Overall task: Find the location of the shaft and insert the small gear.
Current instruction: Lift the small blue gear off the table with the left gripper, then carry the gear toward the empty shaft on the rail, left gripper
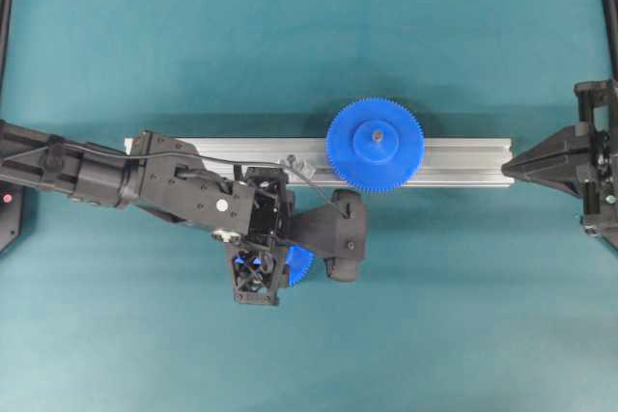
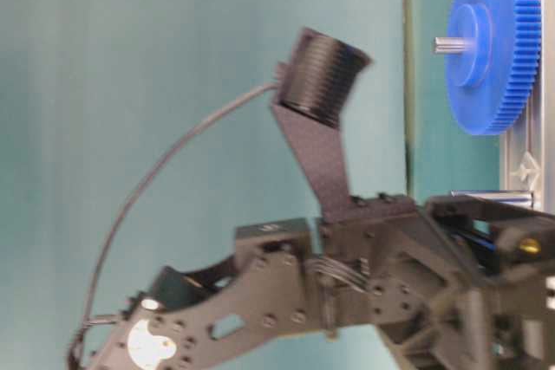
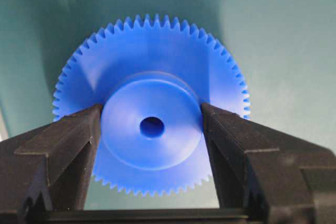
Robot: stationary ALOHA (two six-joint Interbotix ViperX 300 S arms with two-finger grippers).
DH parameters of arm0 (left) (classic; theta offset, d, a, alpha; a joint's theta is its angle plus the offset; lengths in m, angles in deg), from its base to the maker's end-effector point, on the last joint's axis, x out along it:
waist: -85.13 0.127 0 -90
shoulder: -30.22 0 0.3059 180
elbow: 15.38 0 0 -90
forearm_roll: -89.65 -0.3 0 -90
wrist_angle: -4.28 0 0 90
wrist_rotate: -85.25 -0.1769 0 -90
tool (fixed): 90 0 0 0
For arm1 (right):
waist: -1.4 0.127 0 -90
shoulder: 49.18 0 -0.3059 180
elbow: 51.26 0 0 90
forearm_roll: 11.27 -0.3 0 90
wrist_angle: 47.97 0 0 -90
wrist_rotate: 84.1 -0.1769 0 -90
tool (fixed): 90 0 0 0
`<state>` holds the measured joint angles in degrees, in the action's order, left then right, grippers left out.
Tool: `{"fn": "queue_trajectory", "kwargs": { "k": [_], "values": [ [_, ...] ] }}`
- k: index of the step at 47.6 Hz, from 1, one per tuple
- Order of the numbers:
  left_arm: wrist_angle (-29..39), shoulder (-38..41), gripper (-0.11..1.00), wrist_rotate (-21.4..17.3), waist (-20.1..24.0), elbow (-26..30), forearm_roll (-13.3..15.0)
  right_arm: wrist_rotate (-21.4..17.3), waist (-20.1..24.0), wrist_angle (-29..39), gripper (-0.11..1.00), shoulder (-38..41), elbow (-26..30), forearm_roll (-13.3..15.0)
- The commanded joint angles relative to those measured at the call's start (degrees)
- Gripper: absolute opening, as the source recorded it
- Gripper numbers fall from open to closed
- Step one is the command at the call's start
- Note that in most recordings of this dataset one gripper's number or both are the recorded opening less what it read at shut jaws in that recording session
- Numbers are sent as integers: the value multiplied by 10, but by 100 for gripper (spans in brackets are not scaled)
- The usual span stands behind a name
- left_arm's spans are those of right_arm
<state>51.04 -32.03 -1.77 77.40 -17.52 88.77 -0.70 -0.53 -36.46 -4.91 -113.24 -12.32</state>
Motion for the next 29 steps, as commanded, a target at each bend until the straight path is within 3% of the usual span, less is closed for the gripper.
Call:
{"fn": "queue_trajectory", "kwargs": {
  "k": [1, 29],
  "values": [
    [13, -29, 65, -3, -3, 21, -1, -7, -1, -4, 3, 3, 6, -1],
    [78, -91, 65, -19, 2, 38, -3, -7, -1, -4, 3, 1, 9, -1]
  ]
}}
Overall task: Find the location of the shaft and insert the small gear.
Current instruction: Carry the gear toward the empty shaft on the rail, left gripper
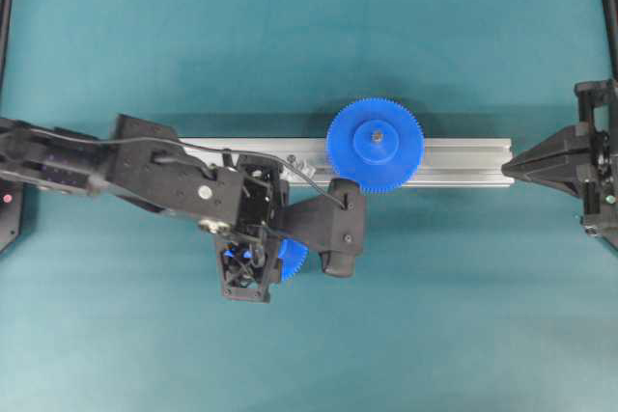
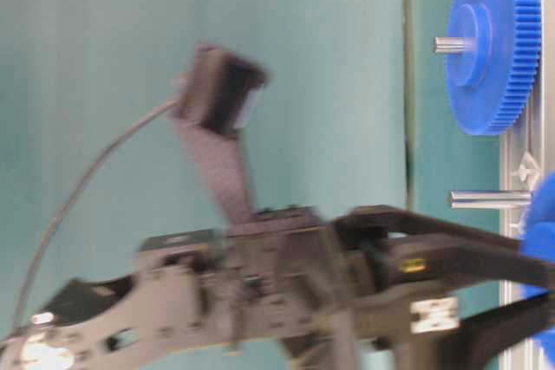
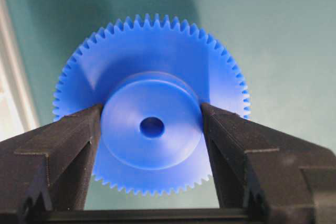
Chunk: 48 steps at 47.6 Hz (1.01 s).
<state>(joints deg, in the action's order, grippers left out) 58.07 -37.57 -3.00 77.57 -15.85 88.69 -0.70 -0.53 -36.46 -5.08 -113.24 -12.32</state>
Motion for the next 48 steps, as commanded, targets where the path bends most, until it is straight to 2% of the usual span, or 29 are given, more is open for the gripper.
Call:
{"fn": "queue_trajectory", "kwargs": {
  "k": [1, 16, 31, 48],
  "values": [
    [12, -40, 65, -10, 1, 23, -2, -7, -1, -4, 3, 3, 9, -1],
    [57, -69, 65, -29, 25, 55, -3, -7, -1, -4, 3, -5, 7, -1],
    [64, -62, 65, -81, 57, 91, -3, -7, -1, -3, 3, -7, 7, -1],
    [65, -49, 65, -93, 73, 104, -3, -7, -1, -3, 3, -7, 7, -1]
  ]
}}
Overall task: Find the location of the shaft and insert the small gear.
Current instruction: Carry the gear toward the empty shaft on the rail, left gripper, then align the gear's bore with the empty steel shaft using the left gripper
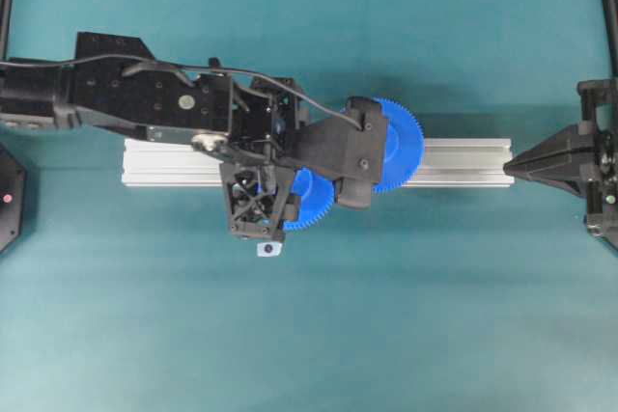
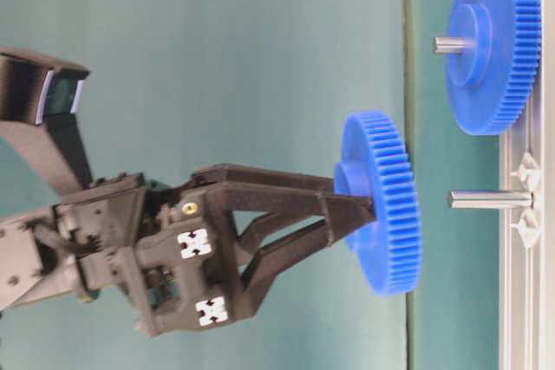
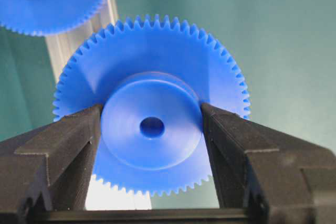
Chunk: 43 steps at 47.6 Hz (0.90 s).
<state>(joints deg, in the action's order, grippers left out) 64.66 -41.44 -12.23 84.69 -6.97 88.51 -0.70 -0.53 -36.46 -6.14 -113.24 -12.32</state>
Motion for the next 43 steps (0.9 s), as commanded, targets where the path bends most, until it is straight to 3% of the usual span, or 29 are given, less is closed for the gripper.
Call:
{"fn": "queue_trajectory", "kwargs": {
  "k": [1, 43],
  "values": [
    [-2, -11, 65, -1, 3, 15, -1, -7, -1, -3, 3, 4, 7, -1],
    [-3, 29, 65, -23, 42, 13, -4, -6, -5, -4, 3, 4, 4, 0]
  ]
}}
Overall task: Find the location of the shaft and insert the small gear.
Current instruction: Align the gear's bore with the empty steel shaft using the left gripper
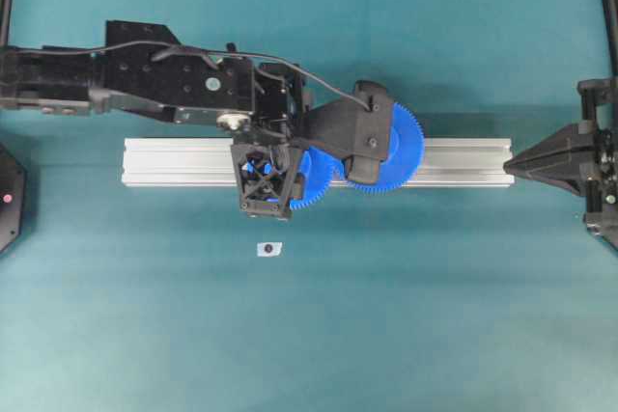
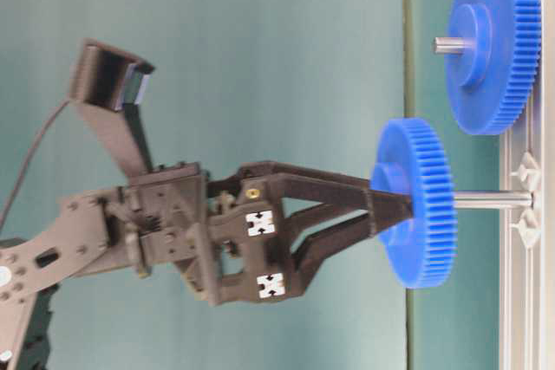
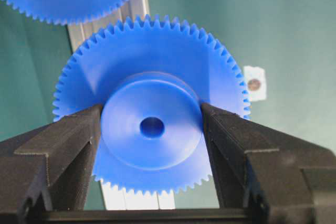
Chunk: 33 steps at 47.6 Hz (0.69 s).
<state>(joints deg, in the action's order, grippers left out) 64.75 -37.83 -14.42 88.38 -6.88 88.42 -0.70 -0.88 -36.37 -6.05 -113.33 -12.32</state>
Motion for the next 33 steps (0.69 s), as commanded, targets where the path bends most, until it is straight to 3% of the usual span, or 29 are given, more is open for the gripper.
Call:
{"fn": "queue_trajectory", "kwargs": {
  "k": [1, 33],
  "values": [
    [-4, -6, 65, -2, 5, 12, -3, -6, -3, -4, 3, 3, 6, -1],
    [-15, 18, 65, -19, 22, 8, -3, -7, -3, -4, 3, 1, 3, -1]
  ]
}}
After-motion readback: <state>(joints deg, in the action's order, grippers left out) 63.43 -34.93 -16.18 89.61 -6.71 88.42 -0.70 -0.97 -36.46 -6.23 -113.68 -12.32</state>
